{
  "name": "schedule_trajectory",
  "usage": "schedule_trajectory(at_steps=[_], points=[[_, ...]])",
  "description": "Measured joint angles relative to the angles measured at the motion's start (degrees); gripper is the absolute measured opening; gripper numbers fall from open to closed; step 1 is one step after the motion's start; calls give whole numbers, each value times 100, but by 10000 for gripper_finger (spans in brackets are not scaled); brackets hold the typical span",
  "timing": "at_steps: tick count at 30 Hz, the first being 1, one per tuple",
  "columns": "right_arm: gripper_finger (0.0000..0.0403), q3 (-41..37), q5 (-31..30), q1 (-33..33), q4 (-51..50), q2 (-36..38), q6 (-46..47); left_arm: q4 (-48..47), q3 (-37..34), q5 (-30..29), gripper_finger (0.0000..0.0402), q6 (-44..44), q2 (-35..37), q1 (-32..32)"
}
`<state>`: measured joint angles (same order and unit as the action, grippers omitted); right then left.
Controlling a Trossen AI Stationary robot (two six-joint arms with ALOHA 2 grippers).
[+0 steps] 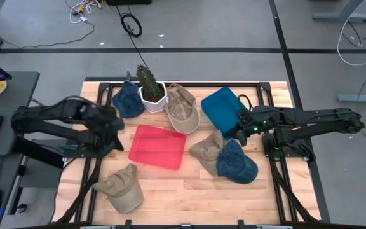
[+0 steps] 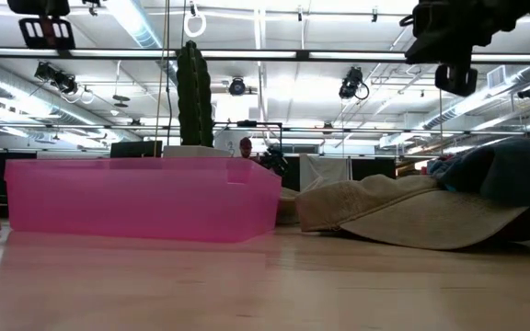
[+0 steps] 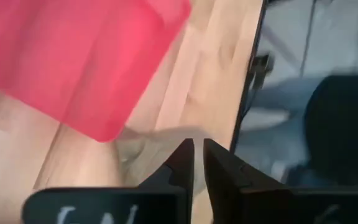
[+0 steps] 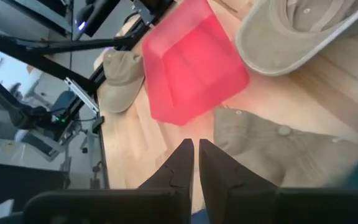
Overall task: Pick & Place hat
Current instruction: Put the bottom left brown cap into the red bin
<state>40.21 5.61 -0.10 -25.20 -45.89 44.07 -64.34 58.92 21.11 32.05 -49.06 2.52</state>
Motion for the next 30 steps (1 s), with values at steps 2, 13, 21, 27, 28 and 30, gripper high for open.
schedule_trajectory(at_steps=[2, 13, 21, 27, 28, 30], points=[[29, -16, 0, 0, -10, 0, -84, -1, -2, 13, 24, -192, -304, 287], [29, -18, -15, 0, -36, 0, -600, -278, -7, 183, 50, 1027, -1243, 1823], [29, -19, -66, 0, 73, 1, -898, -232, -99, -392, 181, 2600, -1335, 2468], [29, -20, -65, 0, 195, 2, -871, 424, -832, 258, 255, 3671, -1332, 2833], [29, -20, -66, 0, 208, 2, -871, 594, -979, 351, 260, 3831, -1333, 2892], [29, -19, -64, 0, 209, 2, -874, 904, -1231, 425, 266, 4119, -1333, 2991]])
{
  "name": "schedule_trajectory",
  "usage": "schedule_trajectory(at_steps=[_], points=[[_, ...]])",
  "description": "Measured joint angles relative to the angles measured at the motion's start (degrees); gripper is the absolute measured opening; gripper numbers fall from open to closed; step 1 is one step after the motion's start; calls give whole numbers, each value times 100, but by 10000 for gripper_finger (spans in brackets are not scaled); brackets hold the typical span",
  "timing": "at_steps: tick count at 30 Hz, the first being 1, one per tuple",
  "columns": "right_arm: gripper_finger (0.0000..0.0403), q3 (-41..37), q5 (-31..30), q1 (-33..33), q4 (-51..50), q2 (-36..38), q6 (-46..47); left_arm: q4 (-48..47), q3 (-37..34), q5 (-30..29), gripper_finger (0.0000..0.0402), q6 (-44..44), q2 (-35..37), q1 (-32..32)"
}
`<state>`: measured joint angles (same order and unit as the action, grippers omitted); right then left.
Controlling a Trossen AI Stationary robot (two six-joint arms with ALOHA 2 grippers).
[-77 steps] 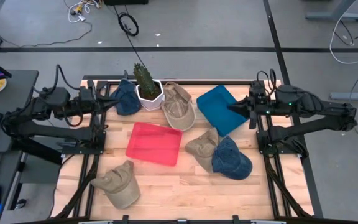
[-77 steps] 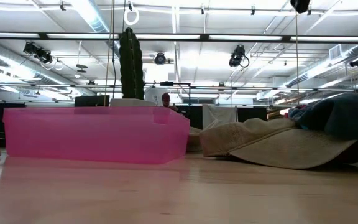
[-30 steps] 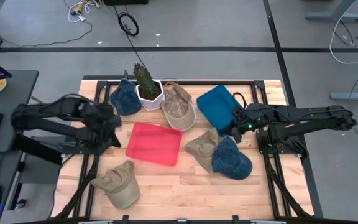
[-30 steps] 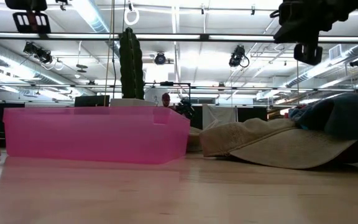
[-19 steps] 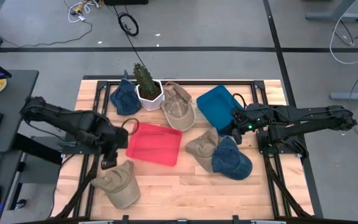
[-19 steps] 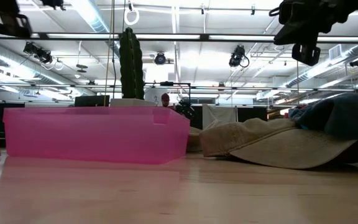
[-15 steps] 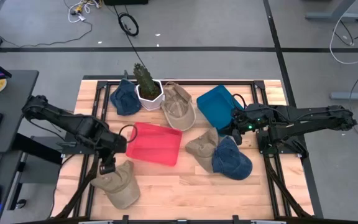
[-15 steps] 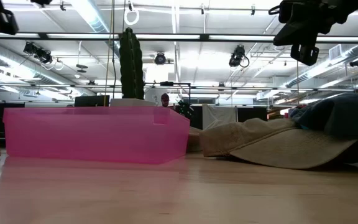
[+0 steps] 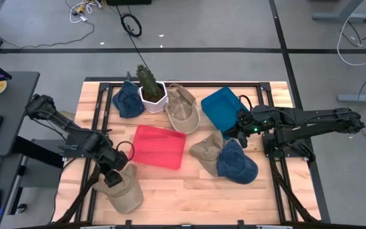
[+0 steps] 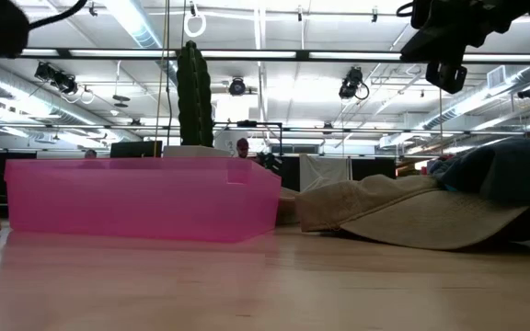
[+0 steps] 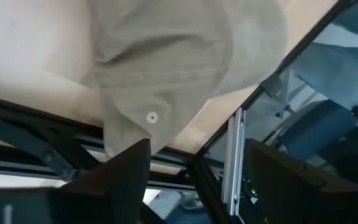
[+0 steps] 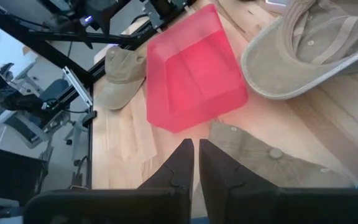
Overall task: Pick & Place hat
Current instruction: Put the bottom left brown cap into the red bin
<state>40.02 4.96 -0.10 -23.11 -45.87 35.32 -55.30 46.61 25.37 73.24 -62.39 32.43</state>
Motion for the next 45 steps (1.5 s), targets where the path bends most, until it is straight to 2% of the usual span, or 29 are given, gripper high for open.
schedule_trajectory(at_steps=[5, 10, 14, 21, 31, 36, 39, 43, 45], points=[[29, -1, 1, 2, -1, 0, -93, 779, -496, -100, 268, 437, 0, 129], [29, -1, 1, 0, -1, 0, -151, 752, -821, -233, 268, 711, 2, 209], [29, -1, 1, 0, -2, 0, -178, 664, -937, -286, 268, 727, 1, 278], [29, -1, 3, 0, -1, 0, -198, 1554, -1304, -286, 269, 753, 2, 286], [29, -1, 1, 0, 1, -2, -181, 1568, -1741, -281, 260, 650, -2, 290], [29, -1, -6, 0, 0, -2, -181, 1582, -1792, -281, 203, 407, -2, 290], [29, -1, -136, 0, 2, -2, -179, 1662, -1792, -232, 141, 258, -2, 290], [29, -1, -150, 2, 36, -2, -181, 2076, -1792, 107, 33, 108, -2, 290], [29, -1, -150, 2, 36, -2, -181, 2401, -1792, 372, 14, 141, 26, 290]])
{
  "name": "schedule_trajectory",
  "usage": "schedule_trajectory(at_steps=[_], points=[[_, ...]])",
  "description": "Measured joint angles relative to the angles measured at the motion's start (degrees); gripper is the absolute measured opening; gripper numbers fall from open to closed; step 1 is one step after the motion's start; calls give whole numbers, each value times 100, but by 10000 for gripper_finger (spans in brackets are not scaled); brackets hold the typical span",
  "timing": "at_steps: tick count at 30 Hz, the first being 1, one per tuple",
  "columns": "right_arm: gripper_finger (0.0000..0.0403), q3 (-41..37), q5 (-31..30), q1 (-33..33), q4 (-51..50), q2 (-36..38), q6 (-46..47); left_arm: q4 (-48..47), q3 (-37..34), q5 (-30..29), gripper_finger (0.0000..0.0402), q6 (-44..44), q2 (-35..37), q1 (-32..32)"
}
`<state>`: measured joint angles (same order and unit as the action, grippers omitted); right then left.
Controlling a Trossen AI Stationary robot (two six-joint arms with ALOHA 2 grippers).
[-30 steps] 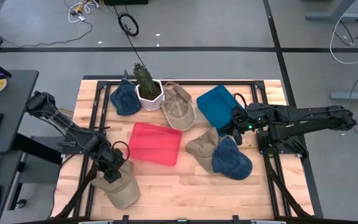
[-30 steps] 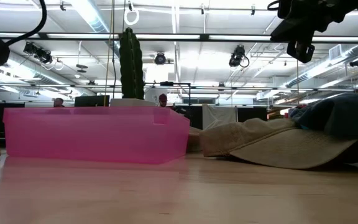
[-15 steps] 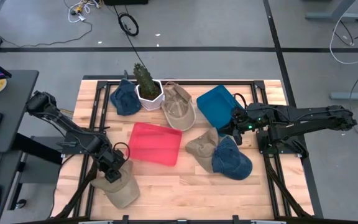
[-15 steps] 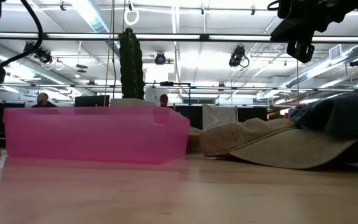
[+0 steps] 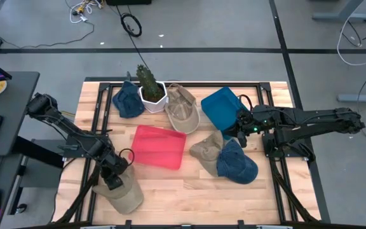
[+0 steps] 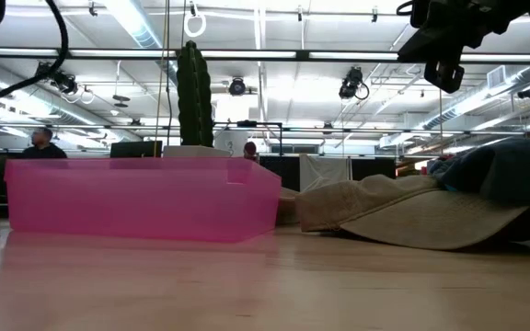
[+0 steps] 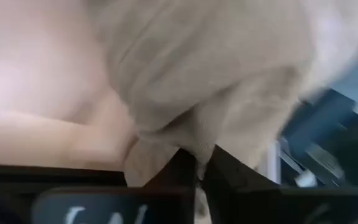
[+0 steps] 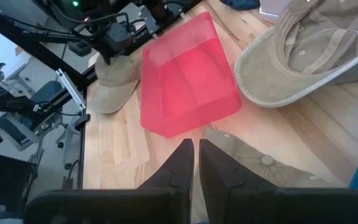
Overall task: Pick & Place hat
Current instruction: Put the bottom left brown cap into the red bin
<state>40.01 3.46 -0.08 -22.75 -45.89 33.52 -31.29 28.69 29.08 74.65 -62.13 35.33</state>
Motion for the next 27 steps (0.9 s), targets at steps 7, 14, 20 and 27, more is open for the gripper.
schedule_trajectory(at_steps=[7, 14, 20, 27], points=[[29, 0, 0, 0, 1, 0, -15, 1440, 0, 141, 6, 755, 525, 2], [29, 0, 0, 0, 1, -2, -24, 1689, 325, -862, 4, 1349, 1137, -2], [29, 0, 0, 0, 1, -2, -125, 1641, 762, -1603, 3, 1140, 1207, -2], [29, 0, 0, 0, 1, -2, -127, 1573, 1301, -2332, 3, 545, 1202, -139]])
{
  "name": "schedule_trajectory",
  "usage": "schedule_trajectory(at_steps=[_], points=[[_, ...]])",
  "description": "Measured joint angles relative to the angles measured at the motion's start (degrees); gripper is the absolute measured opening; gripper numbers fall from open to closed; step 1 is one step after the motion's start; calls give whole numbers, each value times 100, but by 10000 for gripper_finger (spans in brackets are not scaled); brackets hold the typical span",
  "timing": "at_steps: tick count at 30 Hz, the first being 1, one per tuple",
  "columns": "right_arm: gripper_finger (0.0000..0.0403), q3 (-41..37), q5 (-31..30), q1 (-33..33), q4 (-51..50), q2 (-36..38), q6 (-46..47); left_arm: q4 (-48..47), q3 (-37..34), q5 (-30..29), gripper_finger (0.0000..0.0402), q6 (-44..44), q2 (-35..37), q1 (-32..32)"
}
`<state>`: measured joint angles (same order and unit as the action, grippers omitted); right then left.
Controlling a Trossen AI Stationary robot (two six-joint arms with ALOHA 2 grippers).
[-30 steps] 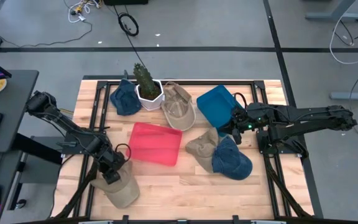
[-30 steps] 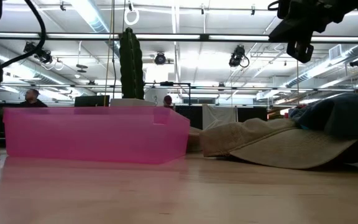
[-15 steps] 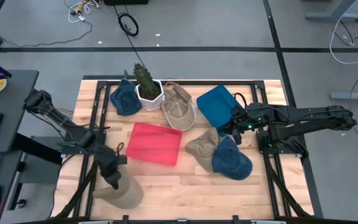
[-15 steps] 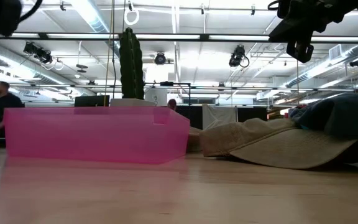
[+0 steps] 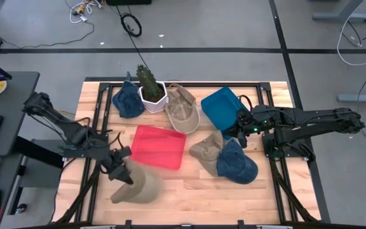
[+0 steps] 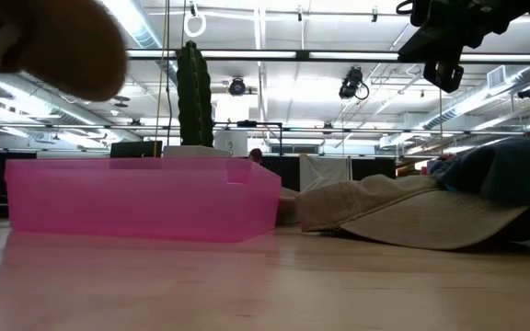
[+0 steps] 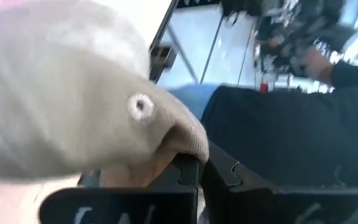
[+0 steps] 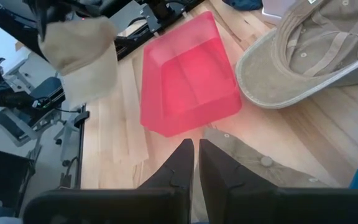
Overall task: Pick & Place hat
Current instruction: Put the bottom left brown cap into the red bin
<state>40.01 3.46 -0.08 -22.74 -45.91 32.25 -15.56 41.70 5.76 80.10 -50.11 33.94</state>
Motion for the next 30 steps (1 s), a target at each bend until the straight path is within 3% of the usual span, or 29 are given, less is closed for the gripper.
schedule_trajectory(at_steps=[9, 16, 23, 30], points=[[29, 0, 0, 0, 0, 0, 20, -95, 470, -1293, 2, -1877, -2, -611], [29, 0, 0, 0, 9, 0, 134, -386, 482, -1596, 2, -3183, -15, -1295], [29, 0, -2, -2, 7, 0, 175, -620, 482, -1522, 2, -4663, -263, -1875], [29, 0, -3, -2, 9, 0, 175, -701, 482, -715, 2, -5527, -833, -2221]])
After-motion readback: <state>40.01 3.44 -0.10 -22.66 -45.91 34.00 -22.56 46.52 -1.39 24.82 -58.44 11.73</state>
